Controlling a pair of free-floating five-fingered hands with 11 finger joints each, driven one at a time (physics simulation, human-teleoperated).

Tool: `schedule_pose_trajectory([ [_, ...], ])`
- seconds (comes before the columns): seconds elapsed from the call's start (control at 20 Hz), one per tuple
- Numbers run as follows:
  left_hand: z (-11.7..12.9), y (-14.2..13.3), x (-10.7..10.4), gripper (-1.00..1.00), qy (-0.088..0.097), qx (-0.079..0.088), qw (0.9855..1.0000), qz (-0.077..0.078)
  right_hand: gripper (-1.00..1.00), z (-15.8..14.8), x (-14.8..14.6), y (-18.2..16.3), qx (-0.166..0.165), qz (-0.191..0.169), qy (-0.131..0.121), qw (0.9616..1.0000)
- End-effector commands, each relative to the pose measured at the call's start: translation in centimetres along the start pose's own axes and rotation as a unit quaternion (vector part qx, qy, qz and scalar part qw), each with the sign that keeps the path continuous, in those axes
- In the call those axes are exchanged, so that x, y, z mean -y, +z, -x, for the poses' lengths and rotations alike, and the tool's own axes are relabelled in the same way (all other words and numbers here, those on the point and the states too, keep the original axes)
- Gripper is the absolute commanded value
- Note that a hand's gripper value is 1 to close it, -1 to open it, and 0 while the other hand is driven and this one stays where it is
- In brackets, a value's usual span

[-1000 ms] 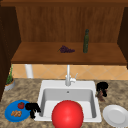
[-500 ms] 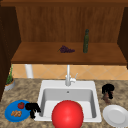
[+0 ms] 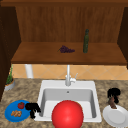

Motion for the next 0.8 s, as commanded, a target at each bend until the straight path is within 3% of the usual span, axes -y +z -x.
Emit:
schedule_pose_trajectory([
  [0.0,0.0,0.0,0.0,0.00,0.000,0.000,1.0000,0.000,1.00,0.7,-2.4,1.2,-0.011,0.006,-0.020,0.9997],
  [0.15,0.0,0.0,0.0,0.00,0.000,0.000,1.0000,0.000,1.00,1.3,-4.7,1.8,-0.011,0.007,-0.021,0.9997],
  [0.75,0.0,0.0,0.0,0.00,0.000,0.000,1.0000,0.000,1.00,3.0,-12.5,-1.5,-0.002,0.011,0.001,0.9999],
])
